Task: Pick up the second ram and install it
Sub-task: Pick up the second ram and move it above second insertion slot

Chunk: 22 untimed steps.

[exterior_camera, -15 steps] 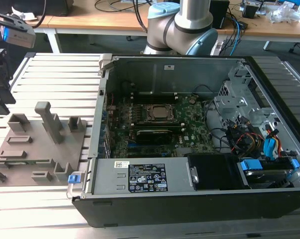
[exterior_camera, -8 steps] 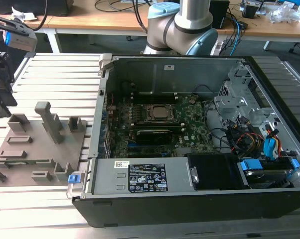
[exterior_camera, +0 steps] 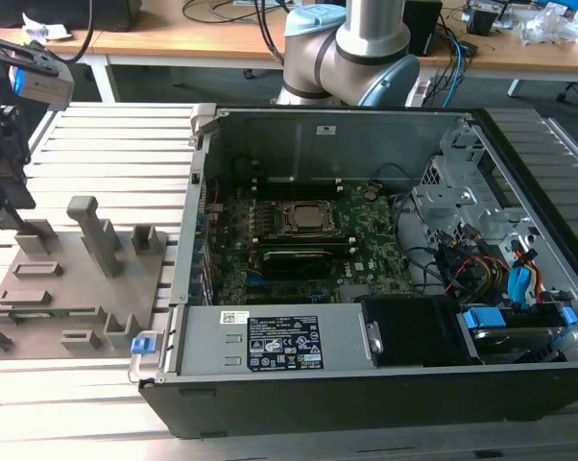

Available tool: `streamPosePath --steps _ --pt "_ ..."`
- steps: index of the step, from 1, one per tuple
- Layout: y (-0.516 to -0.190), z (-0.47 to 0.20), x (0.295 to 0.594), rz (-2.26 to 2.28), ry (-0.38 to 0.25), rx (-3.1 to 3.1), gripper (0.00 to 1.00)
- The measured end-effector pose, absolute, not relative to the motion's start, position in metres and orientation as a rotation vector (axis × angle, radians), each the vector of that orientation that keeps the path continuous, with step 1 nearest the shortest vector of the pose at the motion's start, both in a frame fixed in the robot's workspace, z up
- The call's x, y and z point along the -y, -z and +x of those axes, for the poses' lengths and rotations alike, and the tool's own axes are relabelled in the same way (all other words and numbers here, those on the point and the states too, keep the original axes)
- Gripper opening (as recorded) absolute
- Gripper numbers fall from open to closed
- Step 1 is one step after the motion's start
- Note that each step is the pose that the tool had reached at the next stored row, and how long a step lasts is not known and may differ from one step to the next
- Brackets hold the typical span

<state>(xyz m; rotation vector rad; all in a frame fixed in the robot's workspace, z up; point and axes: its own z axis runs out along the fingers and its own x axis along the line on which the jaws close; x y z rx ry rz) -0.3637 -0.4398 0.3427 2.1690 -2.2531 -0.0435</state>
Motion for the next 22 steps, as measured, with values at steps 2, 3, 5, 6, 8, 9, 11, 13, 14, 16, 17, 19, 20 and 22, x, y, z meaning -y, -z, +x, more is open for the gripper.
streamPosePath --steps 2,3,5,6,8,9,11,13,14,16,17,19,20,22 --pt "-0.341 -0.364 0.44 2.169 0.044 2.253 0.36" --pt "-0.34 -0.364 0.44 2.169 0.043 2.253 0.36" --pt "-0.339 -0.364 0.44 2.169 0.044 2.253 0.36" --pt "-0.338 -0.364 0.44 2.169 0.044 2.253 0.36" --pt "-0.337 -0.364 0.44 2.169 0.044 2.253 0.36" --pt "-0.336 -0.364 0.44 2.169 0.044 2.253 0.36" --pt "-0.333 -0.364 0.44 2.169 0.044 2.253 0.36" --pt "-0.332 -0.364 0.44 2.169 0.043 2.253 0.36" --pt "-0.33 -0.364 0.44 2.169 0.043 2.253 0.36" --pt "-0.328 -0.364 0.44 2.169 0.044 2.253 0.36" --pt "-0.327 -0.364 0.44 2.169 0.044 2.253 0.36" --pt "-0.325 -0.364 0.44 2.169 0.044 2.253 0.36" --pt "-0.325 -0.364 0.44 2.169 0.043 2.253 0.36" --pt "-0.323 -0.364 0.44 2.169 0.043 2.253 0.36"
